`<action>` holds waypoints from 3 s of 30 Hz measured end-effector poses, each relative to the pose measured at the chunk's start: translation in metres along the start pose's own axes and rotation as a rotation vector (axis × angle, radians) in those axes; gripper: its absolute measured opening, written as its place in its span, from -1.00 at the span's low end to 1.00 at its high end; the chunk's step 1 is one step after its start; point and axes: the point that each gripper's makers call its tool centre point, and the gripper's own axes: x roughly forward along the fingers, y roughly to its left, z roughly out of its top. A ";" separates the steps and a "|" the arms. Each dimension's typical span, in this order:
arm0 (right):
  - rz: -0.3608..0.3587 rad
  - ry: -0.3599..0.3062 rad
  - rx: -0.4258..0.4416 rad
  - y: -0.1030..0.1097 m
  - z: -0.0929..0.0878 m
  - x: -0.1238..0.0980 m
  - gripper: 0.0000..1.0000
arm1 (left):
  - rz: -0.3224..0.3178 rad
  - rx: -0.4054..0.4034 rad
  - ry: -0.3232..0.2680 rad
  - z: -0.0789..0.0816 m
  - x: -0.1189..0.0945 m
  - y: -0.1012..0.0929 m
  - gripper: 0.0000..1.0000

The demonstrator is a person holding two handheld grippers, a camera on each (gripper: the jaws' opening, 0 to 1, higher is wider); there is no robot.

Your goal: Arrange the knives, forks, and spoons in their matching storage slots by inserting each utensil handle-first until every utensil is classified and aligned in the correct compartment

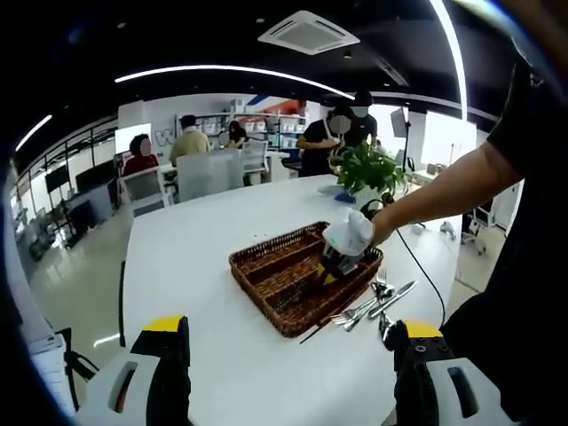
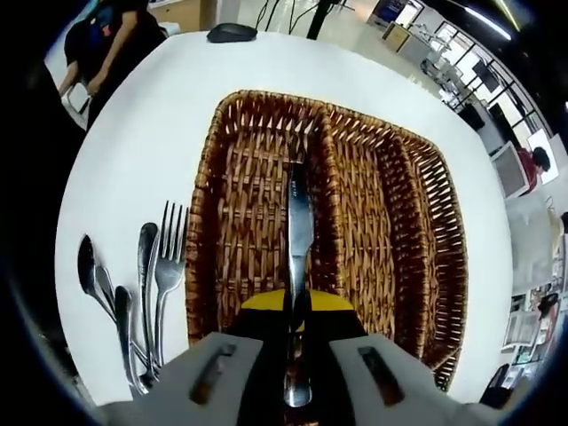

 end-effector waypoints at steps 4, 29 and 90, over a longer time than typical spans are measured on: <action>0.004 0.003 0.008 0.001 -0.001 0.003 -0.94 | 0.007 -0.004 -0.004 0.001 -0.001 0.001 1.00; -0.007 -0.067 0.097 0.003 -0.004 0.001 -0.79 | -0.022 0.007 -0.018 0.008 0.006 -0.003 1.00; -0.436 -0.577 0.749 0.015 -0.055 -0.272 0.99 | -0.044 -0.036 -0.139 0.052 0.048 -0.043 1.00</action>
